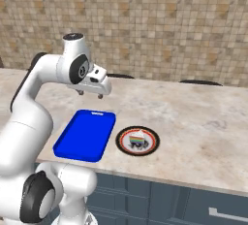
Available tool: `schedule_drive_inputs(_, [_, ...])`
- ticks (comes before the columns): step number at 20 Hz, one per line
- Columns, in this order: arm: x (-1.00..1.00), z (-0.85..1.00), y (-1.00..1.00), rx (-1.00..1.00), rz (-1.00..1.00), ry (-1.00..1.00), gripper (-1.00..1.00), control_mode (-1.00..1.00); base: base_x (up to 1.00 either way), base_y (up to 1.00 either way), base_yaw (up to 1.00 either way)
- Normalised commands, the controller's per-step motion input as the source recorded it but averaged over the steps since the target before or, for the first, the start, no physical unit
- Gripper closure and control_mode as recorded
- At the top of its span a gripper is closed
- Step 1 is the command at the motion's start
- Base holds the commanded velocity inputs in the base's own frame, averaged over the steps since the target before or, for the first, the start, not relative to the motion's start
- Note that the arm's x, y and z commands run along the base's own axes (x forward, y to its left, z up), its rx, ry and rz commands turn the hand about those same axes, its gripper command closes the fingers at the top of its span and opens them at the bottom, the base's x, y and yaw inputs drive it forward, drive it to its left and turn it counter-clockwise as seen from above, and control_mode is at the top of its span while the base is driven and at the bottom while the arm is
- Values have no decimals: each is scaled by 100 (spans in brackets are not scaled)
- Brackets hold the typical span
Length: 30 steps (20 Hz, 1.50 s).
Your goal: Move the dessert items from the plates to the tray.
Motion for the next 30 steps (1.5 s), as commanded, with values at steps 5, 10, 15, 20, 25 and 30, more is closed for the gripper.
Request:
schedule_drive_inputs(5, [18, -35, -62, 1, -26, 7, -100, -100, 0, 0, 0])
schedule_drive_inputs(10, [25, -37, -59, 8, -22, 5, -100, -100, 0, 0, 0])
schedule_drive_inputs(15, [18, -45, -60, 10, -19, 2, -100, -100, 0, 0, 0])
schedule_drive_inputs(20, [9, -41, -42, 2, -18, 2, -100, -100, 0, 0, 0])
schedule_drive_inputs(25, [0, -45, -24, 0, -18, 5, -100, -100, 0, 0, 0])
schedule_drive_inputs(30, [4, -33, -3, -1, -17, 5, -100, -100, 0, 0, 0])
